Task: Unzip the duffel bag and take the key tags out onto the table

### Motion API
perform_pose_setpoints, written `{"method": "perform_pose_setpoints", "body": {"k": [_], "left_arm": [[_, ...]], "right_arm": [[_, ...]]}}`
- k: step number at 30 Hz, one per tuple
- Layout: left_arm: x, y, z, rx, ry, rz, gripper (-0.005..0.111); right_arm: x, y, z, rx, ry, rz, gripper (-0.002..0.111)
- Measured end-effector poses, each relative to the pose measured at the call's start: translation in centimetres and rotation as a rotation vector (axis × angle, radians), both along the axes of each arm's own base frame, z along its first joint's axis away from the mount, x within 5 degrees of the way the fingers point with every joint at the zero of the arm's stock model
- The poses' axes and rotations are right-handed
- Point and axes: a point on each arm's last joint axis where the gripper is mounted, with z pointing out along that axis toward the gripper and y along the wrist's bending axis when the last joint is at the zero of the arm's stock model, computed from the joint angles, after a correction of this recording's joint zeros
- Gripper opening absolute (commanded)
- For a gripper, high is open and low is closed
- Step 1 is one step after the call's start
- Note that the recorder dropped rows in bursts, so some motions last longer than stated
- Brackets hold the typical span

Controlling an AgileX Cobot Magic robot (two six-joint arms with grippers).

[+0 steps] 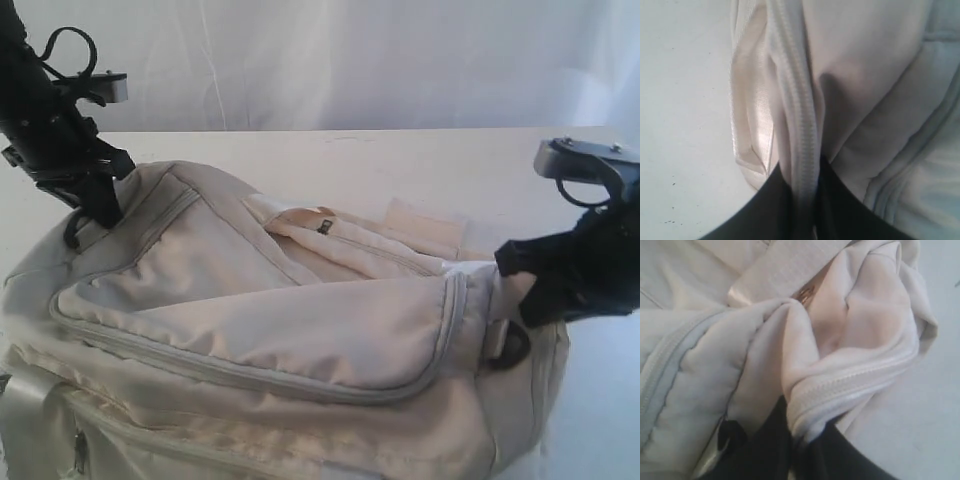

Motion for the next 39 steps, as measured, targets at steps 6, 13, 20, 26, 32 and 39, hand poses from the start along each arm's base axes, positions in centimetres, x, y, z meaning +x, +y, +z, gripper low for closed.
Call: {"method": "perform_pose_setpoints", "body": {"k": [6, 13, 20, 26, 32, 39], "left_arm": [[-0.4, 2.0, -0.2, -0.010, 0.022, 0.090, 0.000], [-3.9, 4.3, -0.3, -0.034, 0.079, 0.188, 0.000], [-5.5, 4.6, -0.9, -0.074, 0.059, 0.238, 0.000], [-5.4, 4.3, -0.8, -0.138, 0.039, 0.218, 0.021], [-5.2, 4.2, -0.4, -0.155, 0.016, 0.192, 0.062], [-3.6, 4.5, 3.6, -0.146, -0.126, 0.176, 0.065]], "right_arm": [[5.4, -0.3, 1.0, -0.013, -0.033, 0.013, 0.000], [9.2, -0.4, 2.9, -0.012, -0.096, 0.023, 0.000], [9.2, -0.2, 3.5, -0.001, -0.059, 0.050, 0.001], [8.6, -0.2, 2.5, -0.002, -0.008, 0.067, 0.027], [7.8, -0.1, 1.8, 0.005, 0.058, 0.087, 0.063], [8.2, 0.0, 7.2, -0.001, -0.108, 0.094, 0.064]]}}
